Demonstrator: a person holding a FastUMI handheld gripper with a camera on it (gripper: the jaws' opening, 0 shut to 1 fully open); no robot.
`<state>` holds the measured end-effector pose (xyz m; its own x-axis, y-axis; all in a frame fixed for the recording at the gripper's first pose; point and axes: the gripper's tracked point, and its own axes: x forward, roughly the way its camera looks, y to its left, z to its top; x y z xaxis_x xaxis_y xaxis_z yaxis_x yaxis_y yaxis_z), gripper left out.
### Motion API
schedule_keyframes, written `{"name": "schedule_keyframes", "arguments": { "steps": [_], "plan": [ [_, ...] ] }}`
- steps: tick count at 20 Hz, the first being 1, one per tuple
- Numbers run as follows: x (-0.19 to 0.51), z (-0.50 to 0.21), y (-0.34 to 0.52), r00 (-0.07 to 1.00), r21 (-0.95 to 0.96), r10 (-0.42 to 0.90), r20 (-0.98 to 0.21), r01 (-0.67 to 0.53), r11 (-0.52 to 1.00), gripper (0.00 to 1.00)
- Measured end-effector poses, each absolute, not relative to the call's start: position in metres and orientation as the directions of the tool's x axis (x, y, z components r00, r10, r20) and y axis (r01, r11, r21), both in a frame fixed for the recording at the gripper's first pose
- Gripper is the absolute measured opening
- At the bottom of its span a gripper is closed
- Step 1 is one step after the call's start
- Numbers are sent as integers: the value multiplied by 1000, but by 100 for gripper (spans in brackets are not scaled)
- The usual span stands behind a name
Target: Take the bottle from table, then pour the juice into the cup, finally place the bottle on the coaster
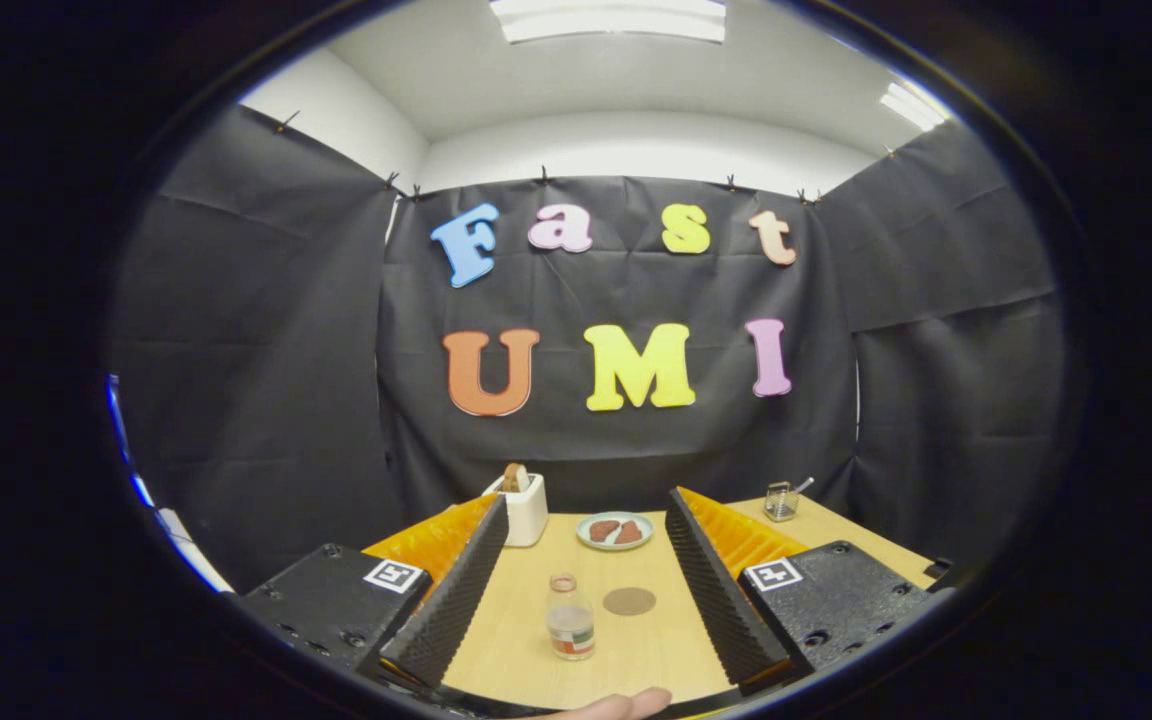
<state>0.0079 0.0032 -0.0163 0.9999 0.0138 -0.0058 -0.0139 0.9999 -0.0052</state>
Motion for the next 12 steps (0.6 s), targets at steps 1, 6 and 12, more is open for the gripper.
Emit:
{"name": "schedule_keyframes", "arguments": {
  "steps": [1,6,12],
  "plan": [
    [9,-20,4,1000,-9,11,-9,-11,1000,100],
    [20,-44,14,1000,-10,13,-19,-14,1000,100],
    [40,-91,16,998,-16,-16,-64,15,1000,100]
  ]
}}
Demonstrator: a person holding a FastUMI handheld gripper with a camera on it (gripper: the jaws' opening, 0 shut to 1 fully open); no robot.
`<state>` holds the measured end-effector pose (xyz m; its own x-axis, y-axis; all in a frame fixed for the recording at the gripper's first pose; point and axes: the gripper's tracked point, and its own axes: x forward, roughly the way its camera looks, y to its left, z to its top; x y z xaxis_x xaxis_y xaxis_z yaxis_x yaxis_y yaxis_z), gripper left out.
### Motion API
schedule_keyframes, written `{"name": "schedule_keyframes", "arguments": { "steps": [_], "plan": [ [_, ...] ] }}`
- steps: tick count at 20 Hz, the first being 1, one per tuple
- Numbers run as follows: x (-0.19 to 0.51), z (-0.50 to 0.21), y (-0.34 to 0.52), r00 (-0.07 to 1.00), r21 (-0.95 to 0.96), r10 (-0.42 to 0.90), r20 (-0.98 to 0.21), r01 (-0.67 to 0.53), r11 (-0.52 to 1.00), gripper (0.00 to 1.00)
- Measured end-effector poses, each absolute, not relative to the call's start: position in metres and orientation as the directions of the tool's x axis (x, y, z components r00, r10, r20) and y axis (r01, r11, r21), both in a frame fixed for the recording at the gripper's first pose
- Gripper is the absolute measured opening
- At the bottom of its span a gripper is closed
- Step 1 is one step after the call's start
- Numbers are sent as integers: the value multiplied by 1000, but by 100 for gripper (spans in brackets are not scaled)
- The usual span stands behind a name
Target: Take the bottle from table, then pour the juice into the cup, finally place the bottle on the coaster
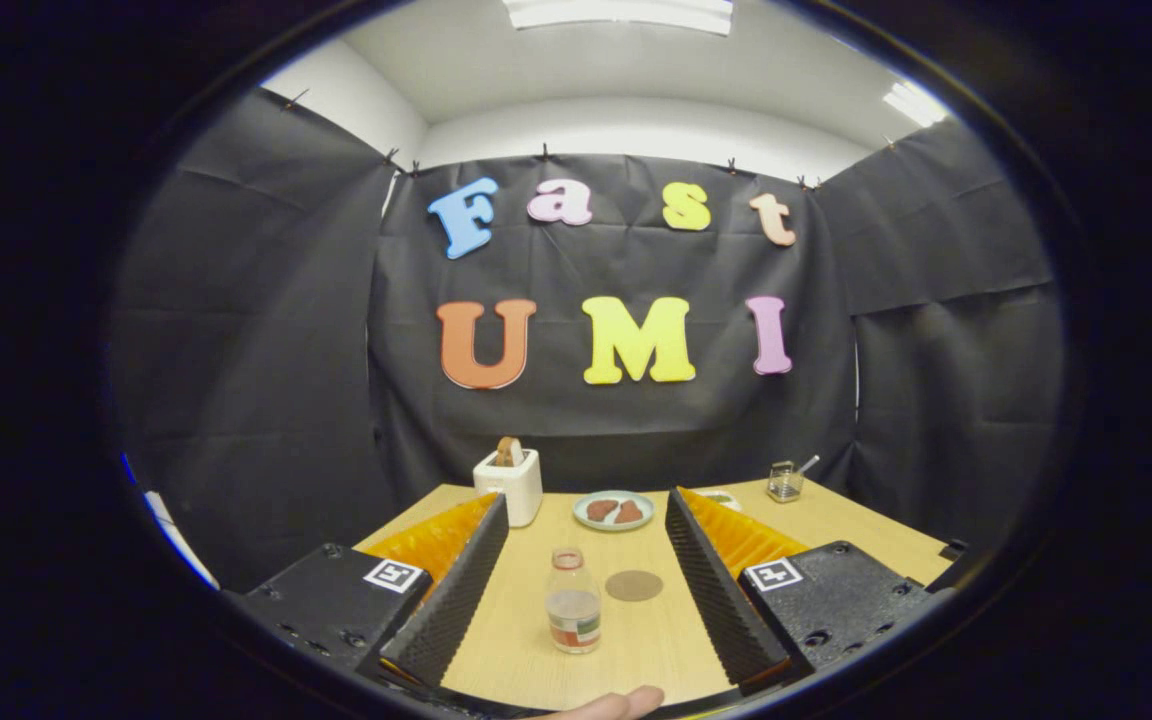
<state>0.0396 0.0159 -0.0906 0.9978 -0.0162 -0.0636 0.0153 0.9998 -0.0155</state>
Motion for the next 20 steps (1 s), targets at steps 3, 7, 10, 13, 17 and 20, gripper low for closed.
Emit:
{"name": "schedule_keyframes", "arguments": {
  "steps": [3,7,10,13,17,20],
  "plan": [
    [52,-114,25,996,-10,-12,-88,11,1000,100],
    [66,-143,26,994,-10,-27,-109,26,1000,100],
    [79,-161,28,994,-17,-33,-104,32,999,100],
    [93,-185,25,992,-31,-51,-114,48,998,100],
    [107,-212,20,991,-10,-82,-101,81,997,100],
    [115,-228,17,990,-39,-103,-99,100,994,100]
  ]
}}
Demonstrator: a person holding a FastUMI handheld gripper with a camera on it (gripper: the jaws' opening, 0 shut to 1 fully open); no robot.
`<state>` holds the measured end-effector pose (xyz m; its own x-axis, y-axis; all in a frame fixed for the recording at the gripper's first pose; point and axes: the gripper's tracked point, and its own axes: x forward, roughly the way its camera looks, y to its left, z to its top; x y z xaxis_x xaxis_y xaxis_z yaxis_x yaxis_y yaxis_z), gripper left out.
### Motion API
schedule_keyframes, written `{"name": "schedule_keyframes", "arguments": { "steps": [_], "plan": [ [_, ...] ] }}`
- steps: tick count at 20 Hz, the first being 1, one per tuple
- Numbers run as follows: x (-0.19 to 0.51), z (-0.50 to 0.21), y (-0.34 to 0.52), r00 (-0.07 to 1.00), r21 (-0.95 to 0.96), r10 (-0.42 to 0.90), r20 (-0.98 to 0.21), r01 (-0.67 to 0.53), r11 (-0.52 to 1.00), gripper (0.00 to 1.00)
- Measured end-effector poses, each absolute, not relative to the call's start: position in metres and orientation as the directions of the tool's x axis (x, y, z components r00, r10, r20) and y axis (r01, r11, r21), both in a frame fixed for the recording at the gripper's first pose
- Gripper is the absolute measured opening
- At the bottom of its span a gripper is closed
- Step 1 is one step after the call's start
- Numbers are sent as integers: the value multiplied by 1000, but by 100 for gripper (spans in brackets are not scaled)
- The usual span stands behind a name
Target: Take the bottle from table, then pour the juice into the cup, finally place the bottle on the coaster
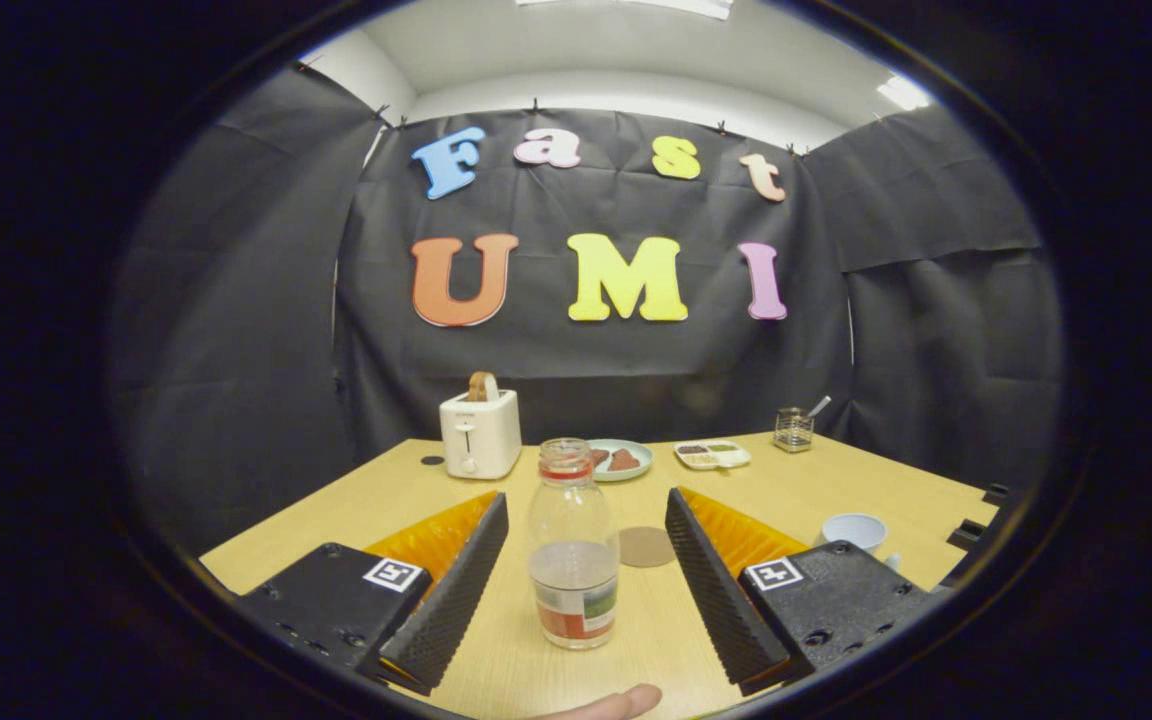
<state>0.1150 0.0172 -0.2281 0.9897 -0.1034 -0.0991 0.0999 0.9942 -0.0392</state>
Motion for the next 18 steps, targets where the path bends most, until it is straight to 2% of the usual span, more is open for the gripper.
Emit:
{"name": "schedule_keyframes", "arguments": {
  "steps": [9,18],
  "plan": [
    [138,-273,16,985,-60,-138,-105,132,989,100],
    [160,-293,30,991,-28,-83,-109,81,996,100]
  ]
}}
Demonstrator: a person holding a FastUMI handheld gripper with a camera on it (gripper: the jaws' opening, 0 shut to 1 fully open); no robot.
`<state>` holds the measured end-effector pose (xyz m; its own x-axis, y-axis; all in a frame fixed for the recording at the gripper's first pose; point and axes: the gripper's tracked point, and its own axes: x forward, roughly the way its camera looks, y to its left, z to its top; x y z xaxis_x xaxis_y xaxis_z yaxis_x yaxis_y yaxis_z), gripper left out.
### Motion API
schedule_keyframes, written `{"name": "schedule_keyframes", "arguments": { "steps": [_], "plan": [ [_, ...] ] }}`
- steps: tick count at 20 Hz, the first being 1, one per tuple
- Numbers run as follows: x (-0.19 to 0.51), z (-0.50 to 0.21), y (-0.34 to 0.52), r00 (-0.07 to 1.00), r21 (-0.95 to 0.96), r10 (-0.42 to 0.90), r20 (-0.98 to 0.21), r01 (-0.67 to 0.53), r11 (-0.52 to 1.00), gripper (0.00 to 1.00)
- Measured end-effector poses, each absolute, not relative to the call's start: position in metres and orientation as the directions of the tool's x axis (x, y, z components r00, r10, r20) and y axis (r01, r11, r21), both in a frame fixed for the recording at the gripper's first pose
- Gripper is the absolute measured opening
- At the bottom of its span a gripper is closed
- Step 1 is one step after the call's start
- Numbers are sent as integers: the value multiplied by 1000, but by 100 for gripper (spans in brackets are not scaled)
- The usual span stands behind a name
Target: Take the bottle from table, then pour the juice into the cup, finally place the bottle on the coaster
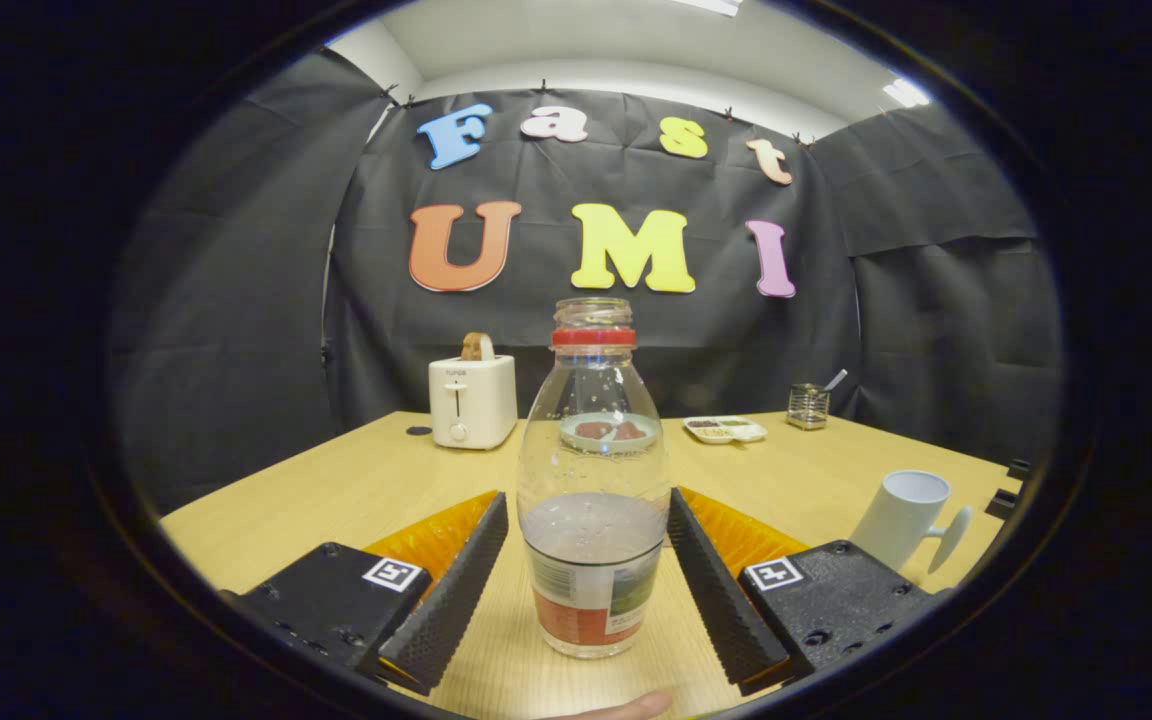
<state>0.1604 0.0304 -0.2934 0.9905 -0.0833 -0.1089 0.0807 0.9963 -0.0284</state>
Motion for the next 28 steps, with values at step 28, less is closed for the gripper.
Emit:
{"name": "schedule_keyframes", "arguments": {
  "steps": [28],
  "plan": [
    [124,-180,-26,991,389,-49,-123,94,916,80]
  ]
}}
